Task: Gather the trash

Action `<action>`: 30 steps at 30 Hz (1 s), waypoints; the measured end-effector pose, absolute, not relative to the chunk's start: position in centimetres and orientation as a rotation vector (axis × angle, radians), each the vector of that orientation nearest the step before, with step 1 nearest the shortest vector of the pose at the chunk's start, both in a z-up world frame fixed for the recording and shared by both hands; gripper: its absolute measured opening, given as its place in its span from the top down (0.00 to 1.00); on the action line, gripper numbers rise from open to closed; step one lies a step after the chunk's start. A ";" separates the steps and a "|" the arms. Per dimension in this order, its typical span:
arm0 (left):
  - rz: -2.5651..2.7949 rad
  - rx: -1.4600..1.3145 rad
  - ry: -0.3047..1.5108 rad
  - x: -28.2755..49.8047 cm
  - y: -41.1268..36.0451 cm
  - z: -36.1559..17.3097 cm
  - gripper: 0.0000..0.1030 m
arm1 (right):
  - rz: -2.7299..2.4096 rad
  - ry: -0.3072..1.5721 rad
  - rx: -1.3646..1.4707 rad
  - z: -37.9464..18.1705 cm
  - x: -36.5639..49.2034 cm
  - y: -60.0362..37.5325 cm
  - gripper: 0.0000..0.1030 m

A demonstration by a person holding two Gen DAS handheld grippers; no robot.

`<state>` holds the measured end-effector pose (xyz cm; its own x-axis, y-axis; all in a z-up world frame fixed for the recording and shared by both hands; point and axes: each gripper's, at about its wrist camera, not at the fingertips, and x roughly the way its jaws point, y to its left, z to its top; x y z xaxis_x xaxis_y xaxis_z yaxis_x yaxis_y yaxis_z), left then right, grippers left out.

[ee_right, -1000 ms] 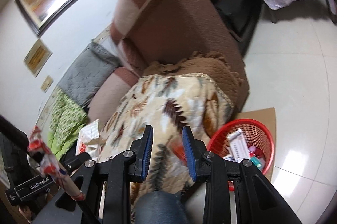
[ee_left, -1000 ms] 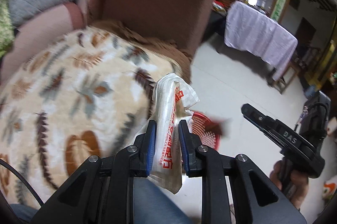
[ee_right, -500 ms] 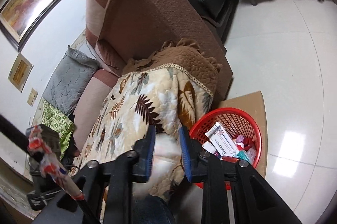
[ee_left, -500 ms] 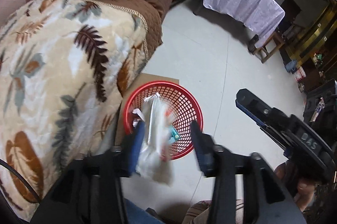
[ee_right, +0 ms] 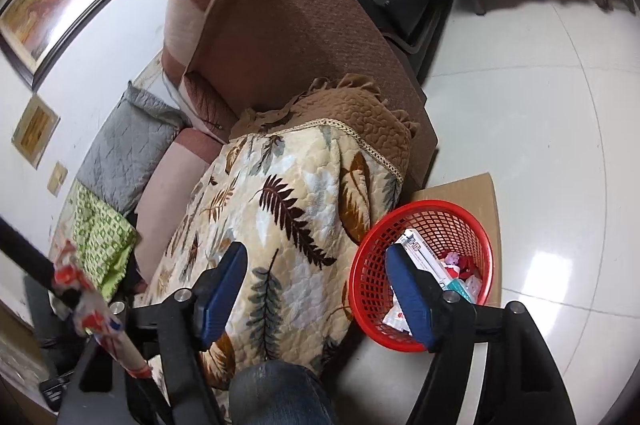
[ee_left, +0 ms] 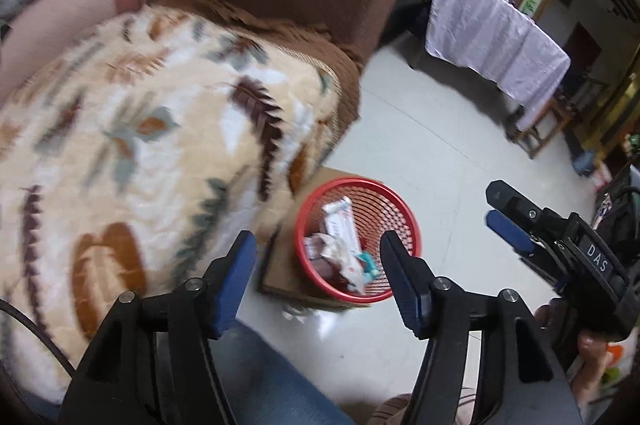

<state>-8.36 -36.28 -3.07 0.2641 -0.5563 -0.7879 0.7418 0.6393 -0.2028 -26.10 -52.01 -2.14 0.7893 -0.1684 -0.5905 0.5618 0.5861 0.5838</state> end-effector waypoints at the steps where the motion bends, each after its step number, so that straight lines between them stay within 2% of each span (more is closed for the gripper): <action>1: -0.877 0.229 0.938 -8.8 -35.8 -2.5 0.34 | -0.452 0.522 0.830 -1.8 -26.1 -51.6 0.22; 5: -0.832 0.236 0.857 -10.6 -33.4 -0.2 0.29 | -0.483 0.571 0.741 0.0 -26.5 -49.4 0.17; 11: -0.807 0.201 0.816 -12.2 -30.6 1.9 0.25 | -0.513 0.617 0.598 2.4 -27.3 -46.9 0.16; 30: -0.811 0.222 0.769 -15.3 -29.2 3.6 0.23 | -0.495 0.632 0.561 3.5 -28.1 -44.8 0.16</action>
<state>-15.31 -29.19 3.56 0.4397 -0.5703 -0.6938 0.7233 0.6829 -0.1029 -28.05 -44.76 3.50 0.7026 -0.2562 -0.6639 0.5835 0.7415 0.3313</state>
